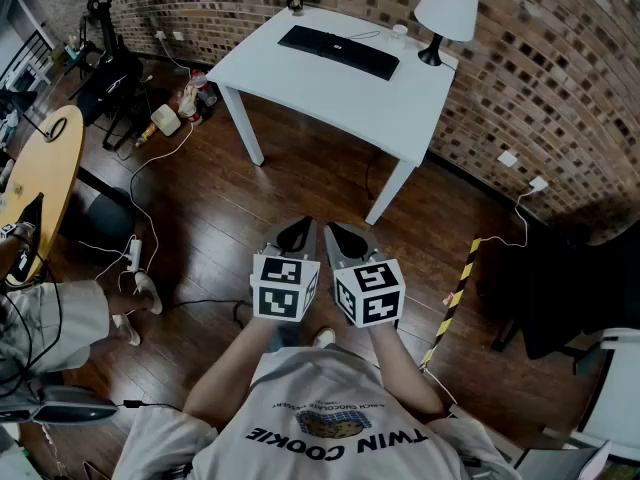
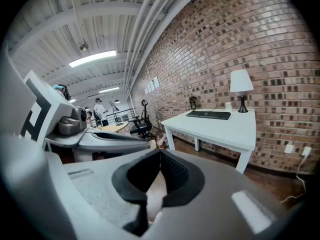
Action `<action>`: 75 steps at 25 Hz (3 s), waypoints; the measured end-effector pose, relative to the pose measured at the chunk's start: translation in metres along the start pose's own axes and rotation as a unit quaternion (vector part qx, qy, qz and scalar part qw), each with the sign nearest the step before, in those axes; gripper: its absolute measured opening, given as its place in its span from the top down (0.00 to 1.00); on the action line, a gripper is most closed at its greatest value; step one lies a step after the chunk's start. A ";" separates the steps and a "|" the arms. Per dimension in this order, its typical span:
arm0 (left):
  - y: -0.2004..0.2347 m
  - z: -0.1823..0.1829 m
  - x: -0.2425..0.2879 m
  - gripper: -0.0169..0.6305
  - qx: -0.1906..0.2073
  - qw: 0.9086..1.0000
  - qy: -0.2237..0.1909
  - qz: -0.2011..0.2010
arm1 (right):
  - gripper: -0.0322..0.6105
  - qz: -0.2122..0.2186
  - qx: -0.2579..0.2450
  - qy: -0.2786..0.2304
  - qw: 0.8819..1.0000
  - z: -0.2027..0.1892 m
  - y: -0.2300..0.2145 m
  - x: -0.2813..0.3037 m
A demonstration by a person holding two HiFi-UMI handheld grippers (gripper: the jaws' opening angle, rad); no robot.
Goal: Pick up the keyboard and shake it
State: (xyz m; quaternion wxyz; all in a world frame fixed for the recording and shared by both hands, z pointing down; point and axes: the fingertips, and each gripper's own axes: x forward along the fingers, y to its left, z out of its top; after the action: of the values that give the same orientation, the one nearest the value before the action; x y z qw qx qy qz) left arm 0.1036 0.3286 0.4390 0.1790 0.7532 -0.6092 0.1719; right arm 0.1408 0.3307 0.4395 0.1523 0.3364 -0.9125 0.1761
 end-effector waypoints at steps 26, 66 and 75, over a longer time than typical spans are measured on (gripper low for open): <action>0.208 0.096 0.166 0.96 0.001 0.996 0.012 -0.087 | 0.95 -0.072 0.012 0.032 0.997 0.115 -0.057 0.250; 0.295 0.240 0.469 0.95 0.071 0.986 0.037 -0.147 | 0.93 -0.118 0.101 0.024 0.988 0.202 -0.342 0.388; 0.345 0.251 0.549 0.88 0.080 0.979 0.077 -0.169 | 0.81 -0.158 0.148 0.033 0.976 0.200 -0.419 0.400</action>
State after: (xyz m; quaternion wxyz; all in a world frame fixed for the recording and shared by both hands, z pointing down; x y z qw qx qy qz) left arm -0.1153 -0.3284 0.5015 0.1906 0.8417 -0.4419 0.2447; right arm 0.0977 -0.2759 0.5112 0.1571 0.4891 -0.8060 0.2939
